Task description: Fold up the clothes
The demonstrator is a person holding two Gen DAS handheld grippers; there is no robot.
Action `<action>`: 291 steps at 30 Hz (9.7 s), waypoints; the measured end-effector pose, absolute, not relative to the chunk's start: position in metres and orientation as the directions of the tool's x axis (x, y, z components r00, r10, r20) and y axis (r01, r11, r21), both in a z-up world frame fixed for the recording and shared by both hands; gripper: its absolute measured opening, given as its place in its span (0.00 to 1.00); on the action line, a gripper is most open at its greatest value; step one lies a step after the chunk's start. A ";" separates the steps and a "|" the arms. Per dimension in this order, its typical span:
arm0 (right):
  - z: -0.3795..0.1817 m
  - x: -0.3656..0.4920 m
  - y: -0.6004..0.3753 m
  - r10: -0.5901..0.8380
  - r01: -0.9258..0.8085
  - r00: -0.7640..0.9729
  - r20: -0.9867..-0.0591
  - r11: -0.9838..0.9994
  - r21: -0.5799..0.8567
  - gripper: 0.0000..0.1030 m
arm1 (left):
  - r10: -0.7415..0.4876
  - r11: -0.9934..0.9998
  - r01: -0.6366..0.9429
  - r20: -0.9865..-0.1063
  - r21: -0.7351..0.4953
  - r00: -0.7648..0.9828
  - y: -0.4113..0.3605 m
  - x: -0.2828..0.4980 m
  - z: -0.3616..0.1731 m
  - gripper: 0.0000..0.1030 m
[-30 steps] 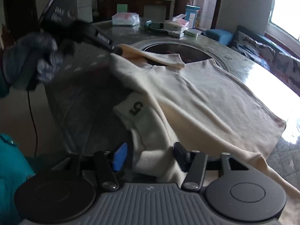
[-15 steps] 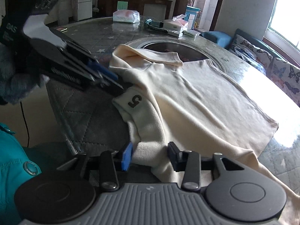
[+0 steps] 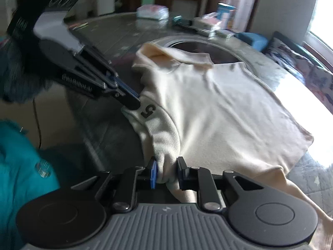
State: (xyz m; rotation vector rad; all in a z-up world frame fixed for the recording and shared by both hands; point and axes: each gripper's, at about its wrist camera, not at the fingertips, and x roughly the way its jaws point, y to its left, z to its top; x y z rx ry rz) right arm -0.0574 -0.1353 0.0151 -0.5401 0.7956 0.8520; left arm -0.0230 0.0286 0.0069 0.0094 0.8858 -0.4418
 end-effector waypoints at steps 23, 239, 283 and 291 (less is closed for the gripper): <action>0.024 0.090 -0.209 0.277 -0.375 0.654 -0.704 0.927 0.016 0.50 | -0.345 0.918 0.378 -0.712 -0.120 0.611 0.010 0.038 -0.003 0.36; 0.138 -0.004 -0.256 0.358 -0.333 0.825 -0.437 0.933 0.135 0.07 | -0.413 0.895 0.431 -0.590 -0.119 0.694 -0.017 0.020 0.008 0.38; 0.020 0.010 -0.221 0.380 -0.499 0.616 -0.690 0.866 0.033 0.20 | -0.362 0.918 0.383 -0.610 -0.102 0.705 -0.003 0.037 0.006 0.38; 0.005 0.020 -0.226 0.338 -0.460 0.622 -0.706 0.888 0.020 0.19 | -0.309 0.937 0.340 -0.644 -0.080 0.700 0.009 0.041 -0.006 0.31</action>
